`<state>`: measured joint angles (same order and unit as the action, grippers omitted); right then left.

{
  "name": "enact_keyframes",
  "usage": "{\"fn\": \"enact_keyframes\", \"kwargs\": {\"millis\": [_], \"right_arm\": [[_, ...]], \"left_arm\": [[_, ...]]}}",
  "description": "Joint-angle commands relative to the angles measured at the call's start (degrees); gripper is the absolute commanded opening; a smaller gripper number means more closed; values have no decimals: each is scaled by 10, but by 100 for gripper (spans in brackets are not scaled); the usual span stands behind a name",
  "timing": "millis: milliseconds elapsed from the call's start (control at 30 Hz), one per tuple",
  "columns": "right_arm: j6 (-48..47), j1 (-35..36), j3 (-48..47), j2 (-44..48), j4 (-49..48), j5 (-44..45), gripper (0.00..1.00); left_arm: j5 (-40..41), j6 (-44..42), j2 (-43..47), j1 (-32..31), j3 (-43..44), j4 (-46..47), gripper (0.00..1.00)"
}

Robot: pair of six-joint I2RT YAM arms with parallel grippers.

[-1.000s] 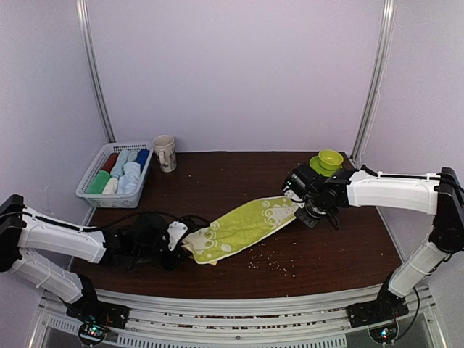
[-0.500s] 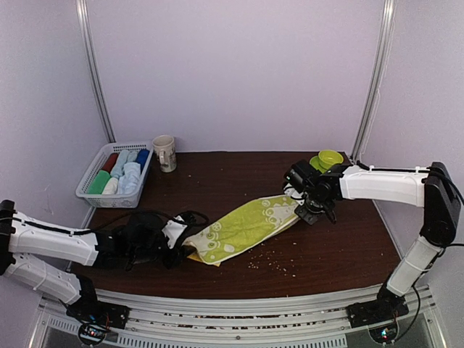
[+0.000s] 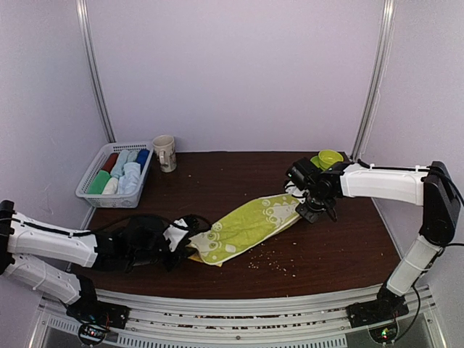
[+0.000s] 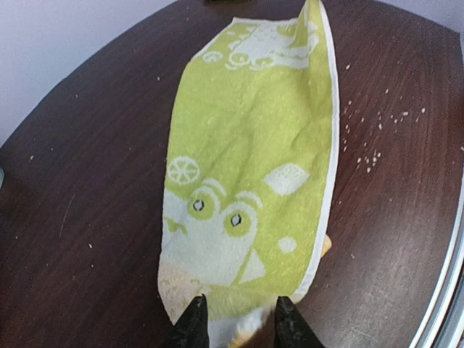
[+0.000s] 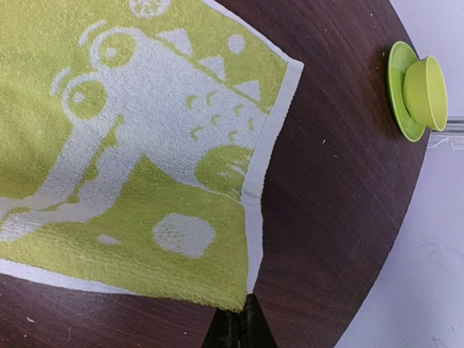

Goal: Roll the towels
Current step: Flatten out the towel at the center of the board.

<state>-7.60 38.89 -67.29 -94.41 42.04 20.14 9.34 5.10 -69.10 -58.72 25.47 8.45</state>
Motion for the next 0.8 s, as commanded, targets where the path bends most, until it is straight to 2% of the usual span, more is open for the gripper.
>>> {"fn": "enact_keyframes", "kwargs": {"millis": [0, 233, 367, 400, 533, 567, 767], "right_arm": [[-4, -8, -18, -10, 4, -4, 0], [-3, -9, -16, -6, 6, -9, 0], [-4, -11, -18, -2, 4, -8, 0], [-5, -13, -19, -3, 4, -8, 0], [-13, -35, -33, -16, -10, -22, 0], [-16, -44, -39, -24, -14, -25, 0], [-25, -90, -76, -81, -27, -48, 0]], "left_arm": [[-31, -19, 14, -5, 0, 39, 33], [-49, -19, -65, -7, 32, 11, 32], [-19, 3, -61, -15, 43, -14, 39], [-4, 13, -50, -21, 45, -23, 44], [90, 52, -3, -59, 69, -82, 90], [109, 54, 3, -69, 77, -92, 97], [200, 34, -16, -134, 123, -178, 98]]}}
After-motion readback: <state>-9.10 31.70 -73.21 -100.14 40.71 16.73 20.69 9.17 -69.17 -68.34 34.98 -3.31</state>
